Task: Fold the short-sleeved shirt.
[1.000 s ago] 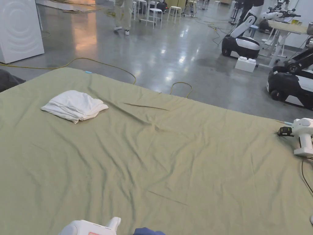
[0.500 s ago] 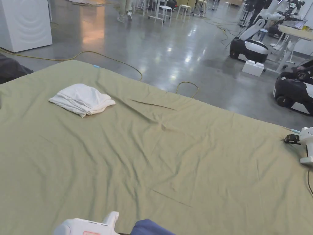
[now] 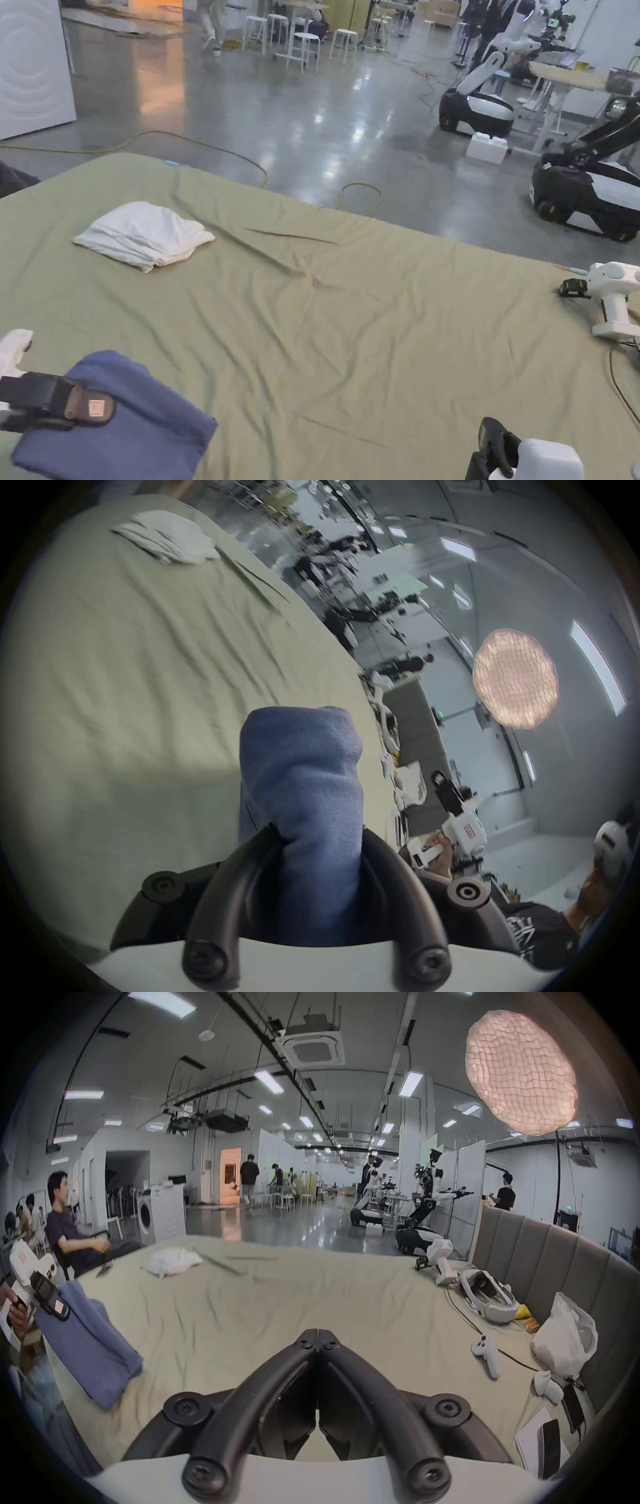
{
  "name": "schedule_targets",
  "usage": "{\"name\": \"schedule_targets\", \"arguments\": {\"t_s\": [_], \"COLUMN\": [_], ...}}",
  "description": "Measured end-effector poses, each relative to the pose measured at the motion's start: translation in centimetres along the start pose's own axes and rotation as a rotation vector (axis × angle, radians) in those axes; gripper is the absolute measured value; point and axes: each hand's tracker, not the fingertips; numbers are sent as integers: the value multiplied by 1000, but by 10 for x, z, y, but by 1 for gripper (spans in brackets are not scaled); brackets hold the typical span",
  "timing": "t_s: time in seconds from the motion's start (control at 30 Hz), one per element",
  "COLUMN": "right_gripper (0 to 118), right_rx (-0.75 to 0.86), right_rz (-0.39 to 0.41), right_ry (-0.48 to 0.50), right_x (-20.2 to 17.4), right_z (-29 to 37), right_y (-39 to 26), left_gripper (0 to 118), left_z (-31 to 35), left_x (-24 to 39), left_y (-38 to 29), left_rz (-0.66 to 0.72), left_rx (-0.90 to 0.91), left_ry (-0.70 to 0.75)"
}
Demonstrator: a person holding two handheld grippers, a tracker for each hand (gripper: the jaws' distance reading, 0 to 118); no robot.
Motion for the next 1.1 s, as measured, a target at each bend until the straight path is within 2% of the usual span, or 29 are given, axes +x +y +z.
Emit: {"name": "schedule_targets", "arguments": {"t_s": [0.13,0.23,0.33,0.5,0.57,0.6,0.63,0.67,0.83,0.97,1.1], "right_gripper": [0,0,0,0,0,0,0,0,0,0,0], "right_rx": [45,71,77,69,62,57,56,55,47,37,35], "right_rz": [-15,-10,-26,-35,-37,-37,-38,-38,-70,-81,-93], "right_ry": [-25,-56,-69,-97,-103,-104,-101,-99,-81,-71,-66], "right_x": [8,12,16,19,20,20,21,21,23,23,23], "right_z": [1,0,0,-2,-3,-3,-3,-3,2,5,7], "right_y": [23,32,32,30,30,30,30,29,25,20,16], "left_gripper": [23,23,23,23,30,45,57,64,64,64,64], "left_z": [70,100,108,114,119,121,125,128,164,188,177], "left_x": [-30,-51,-48,-86,-93,-92,-90,-86,-57,-22,23], "left_y": [31,37,25,24,23,22,21,21,25,26,11], "left_rz": [29,60,125,233,270,282,272,267,208,117,28], "left_rx": [44,63,81,113,124,138,157,182,265,398,487], "left_ry": [158,290,367,467,485,501,515,557,666,712,603]}}
